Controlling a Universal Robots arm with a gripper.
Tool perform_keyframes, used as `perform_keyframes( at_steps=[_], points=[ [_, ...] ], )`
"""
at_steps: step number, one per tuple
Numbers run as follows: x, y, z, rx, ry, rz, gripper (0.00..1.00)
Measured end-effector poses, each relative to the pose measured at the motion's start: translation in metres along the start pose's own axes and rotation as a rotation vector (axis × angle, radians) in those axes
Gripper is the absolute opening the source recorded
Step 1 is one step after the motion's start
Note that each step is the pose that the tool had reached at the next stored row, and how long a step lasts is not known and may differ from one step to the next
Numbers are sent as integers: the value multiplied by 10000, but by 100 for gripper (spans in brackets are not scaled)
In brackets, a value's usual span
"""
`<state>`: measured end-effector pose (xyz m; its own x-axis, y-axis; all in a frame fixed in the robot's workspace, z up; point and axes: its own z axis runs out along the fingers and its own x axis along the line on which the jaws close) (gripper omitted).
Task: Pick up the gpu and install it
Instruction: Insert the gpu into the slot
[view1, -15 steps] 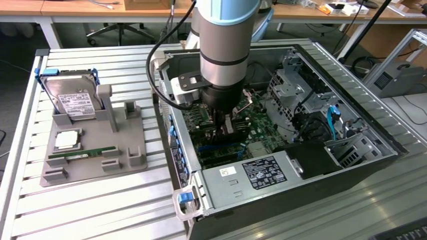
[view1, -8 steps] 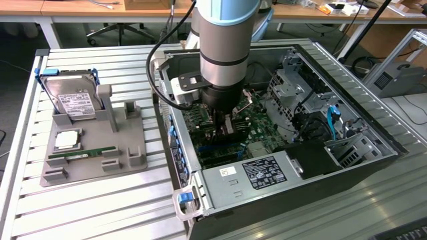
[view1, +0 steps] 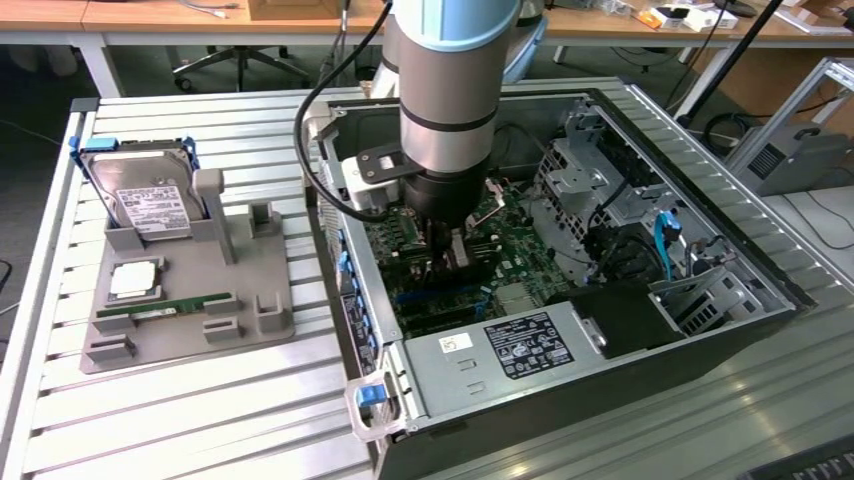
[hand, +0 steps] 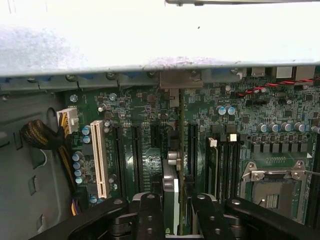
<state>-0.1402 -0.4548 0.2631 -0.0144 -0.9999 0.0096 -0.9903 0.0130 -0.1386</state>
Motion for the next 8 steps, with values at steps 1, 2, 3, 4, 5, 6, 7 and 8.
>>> perform_keyframes(
  at_steps=[1,2,3,4,5,6,7,8],
  points=[
    [0,0,0,1,-6,-42,27],
    [0,-1,1,1,-7,-42,27],
    [0,-1,1,1,-7,-43,27],
    [-1,-1,1,1,-7,-44,27],
    [-2,-1,1,2,-6,-44,27],
    [-3,-1,1,1,-3,-45,27],
    [-6,-1,1,1,0,-46,27],
    [-10,0,0,1,1,-55,27]
  ],
)
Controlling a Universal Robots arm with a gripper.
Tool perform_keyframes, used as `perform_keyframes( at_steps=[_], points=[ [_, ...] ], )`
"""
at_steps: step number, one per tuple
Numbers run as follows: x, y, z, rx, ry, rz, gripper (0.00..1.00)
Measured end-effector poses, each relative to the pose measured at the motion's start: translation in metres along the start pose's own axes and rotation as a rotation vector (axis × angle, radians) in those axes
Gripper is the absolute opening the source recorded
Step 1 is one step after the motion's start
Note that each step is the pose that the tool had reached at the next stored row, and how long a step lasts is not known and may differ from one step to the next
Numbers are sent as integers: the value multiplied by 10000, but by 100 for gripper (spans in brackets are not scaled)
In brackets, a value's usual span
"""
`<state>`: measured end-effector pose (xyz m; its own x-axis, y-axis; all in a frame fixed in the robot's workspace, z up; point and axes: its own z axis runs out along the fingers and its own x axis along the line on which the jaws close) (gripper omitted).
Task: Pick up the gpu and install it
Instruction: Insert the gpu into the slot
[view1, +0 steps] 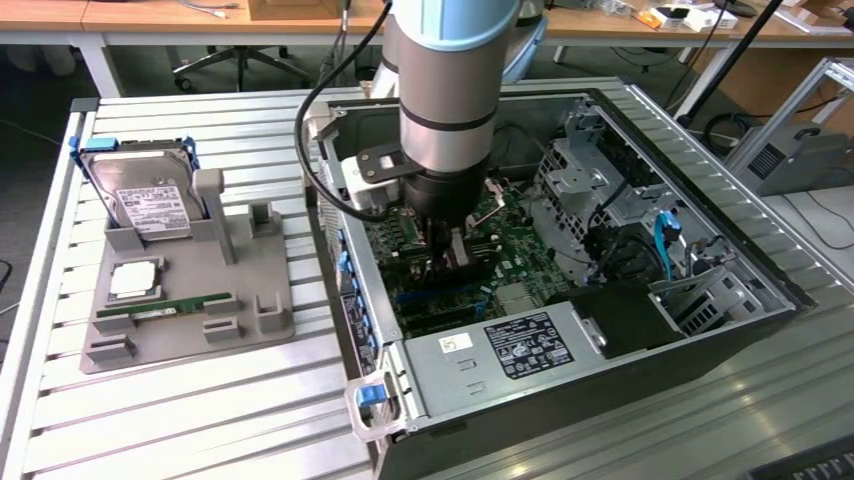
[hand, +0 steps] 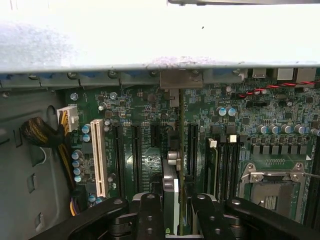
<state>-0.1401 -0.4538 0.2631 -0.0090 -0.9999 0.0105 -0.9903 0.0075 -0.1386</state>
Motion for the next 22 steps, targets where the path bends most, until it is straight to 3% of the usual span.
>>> perform_keyframes(
  at_steps=[9,15,22],
  points=[
    [-14,1,5,-2,-2,-72,27],
    [-14,4,10,1,55,-13,27],
    [-15,4,12,3,65,6,27]
  ],
)
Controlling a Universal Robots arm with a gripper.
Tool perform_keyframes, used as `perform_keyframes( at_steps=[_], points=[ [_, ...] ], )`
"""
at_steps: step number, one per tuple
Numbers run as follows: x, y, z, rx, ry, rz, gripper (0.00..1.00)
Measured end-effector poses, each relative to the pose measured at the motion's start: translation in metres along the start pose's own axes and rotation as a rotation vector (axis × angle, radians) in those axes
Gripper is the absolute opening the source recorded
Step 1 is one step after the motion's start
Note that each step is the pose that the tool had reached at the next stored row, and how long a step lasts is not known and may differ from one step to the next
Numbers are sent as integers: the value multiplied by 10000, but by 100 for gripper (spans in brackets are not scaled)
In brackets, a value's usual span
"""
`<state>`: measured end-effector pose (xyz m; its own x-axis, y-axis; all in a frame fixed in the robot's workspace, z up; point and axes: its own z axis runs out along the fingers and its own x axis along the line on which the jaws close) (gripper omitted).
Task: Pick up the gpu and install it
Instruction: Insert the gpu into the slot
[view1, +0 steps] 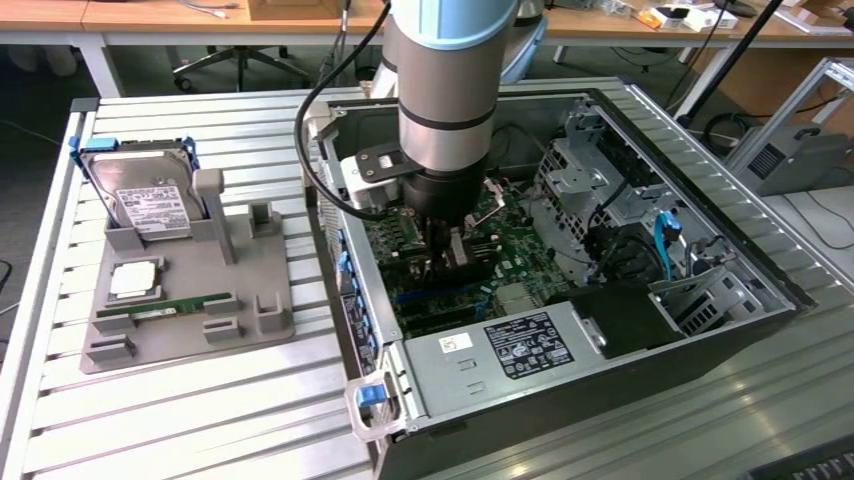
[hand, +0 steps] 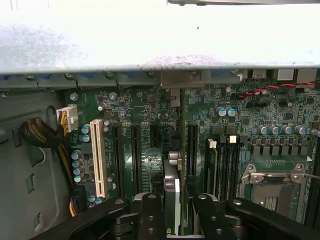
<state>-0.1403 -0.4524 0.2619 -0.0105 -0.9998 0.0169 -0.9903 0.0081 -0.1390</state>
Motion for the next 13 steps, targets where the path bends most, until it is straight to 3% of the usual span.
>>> perform_keyframes(
  at_steps=[13],
  points=[
    [-10,4,23,-4,21,27,27]
  ],
)
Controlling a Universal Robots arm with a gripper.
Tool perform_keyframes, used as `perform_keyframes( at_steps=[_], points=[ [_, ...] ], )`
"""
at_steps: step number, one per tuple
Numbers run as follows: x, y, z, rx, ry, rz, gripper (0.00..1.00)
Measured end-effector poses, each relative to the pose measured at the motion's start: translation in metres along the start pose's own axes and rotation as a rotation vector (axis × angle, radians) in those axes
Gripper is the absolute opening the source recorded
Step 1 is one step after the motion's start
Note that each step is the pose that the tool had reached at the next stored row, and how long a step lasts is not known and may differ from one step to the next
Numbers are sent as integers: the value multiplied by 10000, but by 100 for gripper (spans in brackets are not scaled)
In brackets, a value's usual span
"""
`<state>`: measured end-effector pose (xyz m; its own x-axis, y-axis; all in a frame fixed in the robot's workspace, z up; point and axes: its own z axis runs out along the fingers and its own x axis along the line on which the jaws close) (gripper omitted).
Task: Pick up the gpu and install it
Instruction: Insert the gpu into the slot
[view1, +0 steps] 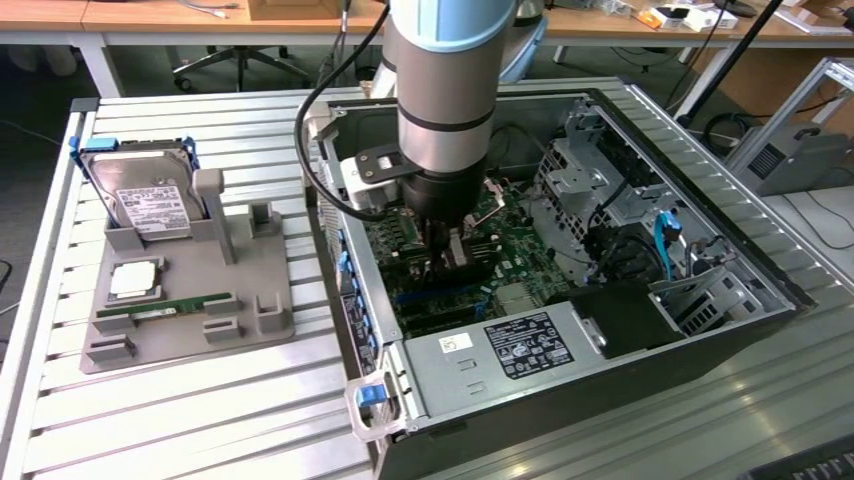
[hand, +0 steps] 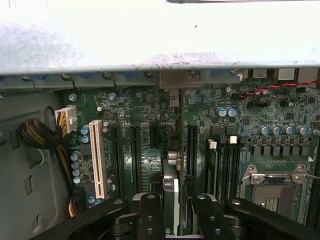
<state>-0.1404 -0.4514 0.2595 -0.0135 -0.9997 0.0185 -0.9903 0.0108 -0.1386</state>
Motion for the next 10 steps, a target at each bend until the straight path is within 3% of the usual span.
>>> perform_keyframes(
  at_steps=[10],
  points=[
    [-16,2,15,2,37,-5,27]
  ],
)
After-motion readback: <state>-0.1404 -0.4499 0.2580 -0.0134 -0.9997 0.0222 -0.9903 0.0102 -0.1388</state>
